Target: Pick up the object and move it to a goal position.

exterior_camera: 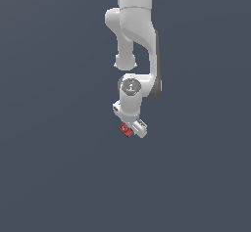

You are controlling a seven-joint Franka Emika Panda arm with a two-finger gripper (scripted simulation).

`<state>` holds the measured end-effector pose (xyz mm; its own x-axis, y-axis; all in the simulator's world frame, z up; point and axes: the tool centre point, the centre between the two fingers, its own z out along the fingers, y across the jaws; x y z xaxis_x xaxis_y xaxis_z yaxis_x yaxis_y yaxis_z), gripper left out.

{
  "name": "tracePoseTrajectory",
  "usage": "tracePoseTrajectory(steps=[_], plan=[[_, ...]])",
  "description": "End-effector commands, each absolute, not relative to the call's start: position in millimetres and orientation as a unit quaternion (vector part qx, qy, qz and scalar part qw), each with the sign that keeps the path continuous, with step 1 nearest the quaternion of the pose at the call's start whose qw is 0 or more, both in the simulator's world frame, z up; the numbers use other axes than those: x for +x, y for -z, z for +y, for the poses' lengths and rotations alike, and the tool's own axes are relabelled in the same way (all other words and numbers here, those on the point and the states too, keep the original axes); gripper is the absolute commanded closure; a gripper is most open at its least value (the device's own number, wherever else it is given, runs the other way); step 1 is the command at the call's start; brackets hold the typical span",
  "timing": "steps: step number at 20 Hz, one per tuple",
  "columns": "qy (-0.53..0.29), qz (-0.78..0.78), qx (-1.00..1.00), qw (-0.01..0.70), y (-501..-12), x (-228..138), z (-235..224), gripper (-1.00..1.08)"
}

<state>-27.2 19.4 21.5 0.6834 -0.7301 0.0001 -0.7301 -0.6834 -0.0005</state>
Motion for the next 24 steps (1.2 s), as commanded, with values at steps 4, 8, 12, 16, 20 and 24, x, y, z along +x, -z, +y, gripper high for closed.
tracePoseTrajectory(steps=[4, 8, 12, 16, 20, 24], plan=[[0.0, 0.398, -0.918, 0.001, -37, -39, 33, 1.08], [0.0, 0.398, -0.918, 0.001, -55, -53, 49, 1.08], [0.0, 0.398, -0.918, 0.001, -79, -72, 70, 1.08], [0.0, 0.398, -0.918, 0.001, -107, -94, 94, 1.08], [0.0, 0.398, -0.917, 0.0, -133, -113, 116, 1.08], [0.0, 0.398, -0.917, 0.0, -154, -128, 135, 1.08]])
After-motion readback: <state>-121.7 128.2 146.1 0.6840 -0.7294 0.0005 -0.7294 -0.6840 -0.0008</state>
